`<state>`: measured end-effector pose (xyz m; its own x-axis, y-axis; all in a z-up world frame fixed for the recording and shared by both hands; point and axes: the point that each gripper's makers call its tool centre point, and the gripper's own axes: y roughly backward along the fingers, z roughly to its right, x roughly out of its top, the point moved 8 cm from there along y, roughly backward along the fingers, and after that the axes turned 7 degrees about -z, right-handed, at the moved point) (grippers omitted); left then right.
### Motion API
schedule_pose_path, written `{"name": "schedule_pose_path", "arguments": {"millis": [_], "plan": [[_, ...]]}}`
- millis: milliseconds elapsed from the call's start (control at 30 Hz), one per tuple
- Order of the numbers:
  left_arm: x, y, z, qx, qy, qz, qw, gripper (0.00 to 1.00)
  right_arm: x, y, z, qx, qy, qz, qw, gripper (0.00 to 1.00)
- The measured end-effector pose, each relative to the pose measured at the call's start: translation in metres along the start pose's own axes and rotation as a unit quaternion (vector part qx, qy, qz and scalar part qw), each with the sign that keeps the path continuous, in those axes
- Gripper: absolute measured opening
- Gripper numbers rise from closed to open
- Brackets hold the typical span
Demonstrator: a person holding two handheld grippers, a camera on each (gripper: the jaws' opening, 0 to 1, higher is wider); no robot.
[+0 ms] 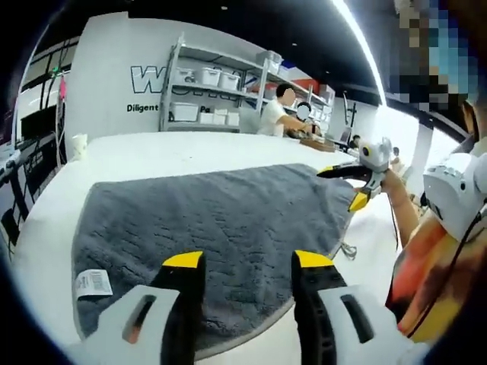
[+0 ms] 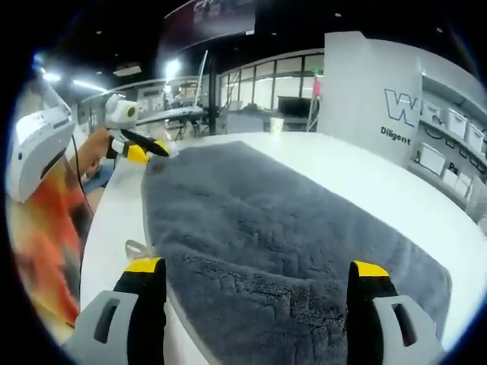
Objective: Open the folded towel by lifting each exposed corner and separating the folded layers until the towel lies flat within the target outline without major curled edges
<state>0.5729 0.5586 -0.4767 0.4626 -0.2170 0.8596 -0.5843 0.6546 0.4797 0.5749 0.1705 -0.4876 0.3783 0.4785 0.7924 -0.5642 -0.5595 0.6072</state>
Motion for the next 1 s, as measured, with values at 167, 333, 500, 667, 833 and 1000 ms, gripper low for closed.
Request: {"name": "schedule_pose_path", "arguments": {"millis": [167, 333, 500, 667, 833, 1000], "plan": [[0.003, -0.003, -0.003, 0.017, -0.021, -0.001, 0.9996, 0.94, -0.001, 0.014, 0.005, -0.021, -0.008, 0.0, 0.9997, 0.99], [0.008, -0.002, -0.008, 0.013, -0.004, 0.024, 0.9996, 0.99, -0.005, 0.033, 0.012, -0.057, -0.016, -0.011, 0.9982, 0.99], [0.007, -0.002, -0.012, 0.022, -0.008, 0.031, 0.9992, 1.0, -0.025, 0.069, 0.027, -0.128, -0.068, -0.028, 0.9891, 0.99], [0.012, -0.003, -0.01, 0.005, -0.002, 0.052, 0.9986, 1.0, -0.049, 0.102, 0.039, -0.207, -0.111, -0.05, 0.9708, 0.9], [0.011, -0.007, -0.01, 0.007, -0.019, 0.044, 0.9988, 1.0, -0.076, 0.121, 0.04, -0.25, -0.141, -0.086, 0.9541, 0.8], [0.009, -0.01, -0.007, 0.006, -0.036, 0.029, 0.9989, 1.0, -0.096, 0.123, 0.039, -0.256, -0.169, -0.1, 0.9466, 0.57]]}}
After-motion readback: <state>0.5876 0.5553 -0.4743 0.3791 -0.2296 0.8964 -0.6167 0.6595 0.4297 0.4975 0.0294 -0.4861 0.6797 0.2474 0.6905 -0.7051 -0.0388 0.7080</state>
